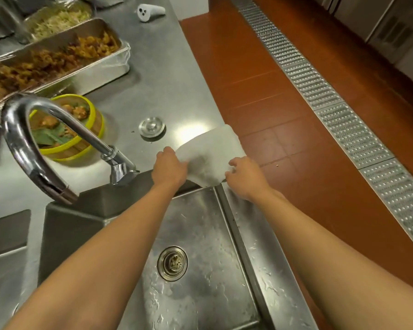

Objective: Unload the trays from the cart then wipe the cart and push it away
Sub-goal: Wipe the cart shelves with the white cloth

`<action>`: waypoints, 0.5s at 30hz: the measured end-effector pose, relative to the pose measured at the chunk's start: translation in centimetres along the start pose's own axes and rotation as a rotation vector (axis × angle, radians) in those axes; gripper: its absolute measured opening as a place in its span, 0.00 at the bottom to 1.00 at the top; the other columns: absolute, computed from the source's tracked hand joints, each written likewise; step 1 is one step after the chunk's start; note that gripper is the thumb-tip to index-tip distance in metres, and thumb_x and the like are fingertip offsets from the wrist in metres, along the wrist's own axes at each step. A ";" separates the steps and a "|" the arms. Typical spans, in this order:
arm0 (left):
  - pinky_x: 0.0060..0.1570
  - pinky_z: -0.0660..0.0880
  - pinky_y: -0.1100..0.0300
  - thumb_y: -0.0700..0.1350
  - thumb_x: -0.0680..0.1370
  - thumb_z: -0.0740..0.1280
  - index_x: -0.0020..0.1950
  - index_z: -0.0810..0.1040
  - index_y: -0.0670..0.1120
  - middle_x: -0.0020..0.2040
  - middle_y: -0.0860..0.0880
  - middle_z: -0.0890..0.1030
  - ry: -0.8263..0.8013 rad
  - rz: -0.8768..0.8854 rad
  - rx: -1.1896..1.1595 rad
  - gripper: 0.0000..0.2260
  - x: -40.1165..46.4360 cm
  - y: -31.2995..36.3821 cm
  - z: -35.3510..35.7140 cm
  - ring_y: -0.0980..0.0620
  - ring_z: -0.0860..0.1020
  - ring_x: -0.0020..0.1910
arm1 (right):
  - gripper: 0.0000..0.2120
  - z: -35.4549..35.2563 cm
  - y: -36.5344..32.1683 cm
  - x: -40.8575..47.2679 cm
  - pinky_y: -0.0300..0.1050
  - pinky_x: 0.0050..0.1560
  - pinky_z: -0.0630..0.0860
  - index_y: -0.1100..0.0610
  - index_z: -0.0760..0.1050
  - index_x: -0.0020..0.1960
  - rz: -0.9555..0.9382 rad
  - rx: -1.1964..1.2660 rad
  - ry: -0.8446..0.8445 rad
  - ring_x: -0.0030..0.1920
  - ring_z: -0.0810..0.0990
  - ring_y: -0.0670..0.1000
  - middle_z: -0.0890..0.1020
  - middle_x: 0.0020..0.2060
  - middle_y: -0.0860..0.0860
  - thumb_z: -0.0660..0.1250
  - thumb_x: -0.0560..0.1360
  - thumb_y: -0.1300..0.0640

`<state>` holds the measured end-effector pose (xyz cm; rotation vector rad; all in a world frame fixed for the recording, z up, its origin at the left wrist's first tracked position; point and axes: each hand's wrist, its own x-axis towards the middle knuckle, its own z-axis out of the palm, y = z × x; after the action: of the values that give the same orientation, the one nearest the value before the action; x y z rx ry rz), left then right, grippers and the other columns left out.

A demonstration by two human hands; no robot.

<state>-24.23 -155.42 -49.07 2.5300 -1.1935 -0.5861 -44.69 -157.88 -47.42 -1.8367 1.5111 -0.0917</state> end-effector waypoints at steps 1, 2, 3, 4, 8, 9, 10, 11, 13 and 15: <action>0.53 0.77 0.46 0.46 0.79 0.68 0.63 0.73 0.42 0.60 0.43 0.76 0.002 0.002 0.023 0.14 0.1 0.0 0.1 0.40 0.78 0.55 | 0.19 0.0 0.0 -0.2 0.56 0.65 0.75 0.63 0.75 0.68 0.005 -0.006 0.001 0.67 0.73 0.60 0.76 0.67 0.58 0.62 0.80 0.56; 0.52 0.78 0.46 0.44 0.79 0.67 0.61 0.74 0.42 0.59 0.43 0.76 0.006 0.012 0.056 0.11 0.3 0.0 0.3 0.40 0.78 0.54 | 0.18 0.0 0.0 -0.3 0.55 0.64 0.75 0.63 0.76 0.66 0.005 -0.006 0.003 0.66 0.74 0.60 0.76 0.66 0.59 0.62 0.80 0.57; 0.52 0.78 0.45 0.43 0.79 0.66 0.58 0.76 0.42 0.59 0.42 0.75 0.007 0.023 0.097 0.09 0.4 -0.1 0.4 0.40 0.78 0.52 | 0.17 0.0 0.0 -0.5 0.55 0.64 0.75 0.63 0.76 0.66 0.006 -0.004 0.001 0.66 0.74 0.60 0.76 0.66 0.58 0.62 0.80 0.57; 0.52 0.78 0.45 0.43 0.79 0.65 0.55 0.78 0.43 0.58 0.42 0.74 0.012 0.043 0.133 0.07 0.3 -0.1 0.5 0.41 0.77 0.52 | 0.18 0.0 0.0 -0.6 0.54 0.65 0.75 0.63 0.76 0.67 0.010 0.004 -0.005 0.66 0.74 0.59 0.76 0.67 0.58 0.63 0.81 0.57; 0.53 0.77 0.43 0.46 0.76 0.67 0.46 0.78 0.46 0.53 0.45 0.75 0.074 0.112 0.146 0.04 -0.2 0.1 0.1 0.43 0.74 0.51 | 0.16 -0.1 0.4 -1.4 0.56 0.64 0.77 0.63 0.76 0.65 0.036 0.054 -0.044 0.61 0.78 0.59 0.79 0.63 0.57 0.64 0.80 0.57; 0.53 0.77 0.44 0.47 0.74 0.68 0.47 0.77 0.46 0.52 0.46 0.75 0.087 0.105 0.111 0.06 -0.1 0.1 0.0 0.43 0.75 0.51 | 0.15 -0.1 0.4 -1.7 0.56 0.62 0.77 0.61 0.77 0.64 0.032 0.044 -0.051 0.60 0.79 0.58 0.80 0.61 0.57 0.65 0.79 0.57; 0.53 0.77 0.44 0.49 0.74 0.70 0.50 0.75 0.46 0.52 0.47 0.75 0.085 0.091 0.077 0.09 0.2 0.2 -0.1 0.44 0.75 0.51 | 0.16 0.0 0.4 -1.9 0.55 0.61 0.78 0.59 0.76 0.64 0.022 0.044 -0.050 0.59 0.79 0.57 0.80 0.61 0.55 0.65 0.78 0.56; 0.54 0.77 0.44 0.51 0.74 0.71 0.54 0.74 0.46 0.53 0.47 0.75 0.062 0.077 0.063 0.14 0.4 0.3 -0.2 0.44 0.75 0.52 | 0.15 0.1 0.5 -2.0 0.54 0.61 0.78 0.57 0.76 0.64 0.014 0.048 -0.048 0.58 0.79 0.57 0.81 0.60 0.54 0.65 0.78 0.55; 0.55 0.76 0.44 0.53 0.76 0.71 0.59 0.74 0.45 0.54 0.46 0.76 0.028 0.086 0.127 0.17 1.4 0.2 0.2 0.42 0.76 0.54 | 0.12 0.2 0.5 -1.9 0.55 0.58 0.79 0.56 0.77 0.59 0.005 0.049 -0.047 0.55 0.79 0.57 0.81 0.55 0.53 0.65 0.77 0.56; 0.55 0.77 0.44 0.54 0.78 0.69 0.58 0.76 0.45 0.55 0.43 0.77 0.029 0.114 0.225 0.15 2.0 -0.2 0.8 0.41 0.76 0.54 | 0.06 0.8 1.0 -1.3 0.56 0.55 0.80 0.56 0.76 0.51 0.001 0.052 -0.042 0.50 0.79 0.57 0.80 0.49 0.53 0.64 0.75 0.57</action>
<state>-23.29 -156.90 -50.32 2.6178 -1.4561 -0.4069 -45.50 -156.37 -48.01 -1.7857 1.4676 -0.0906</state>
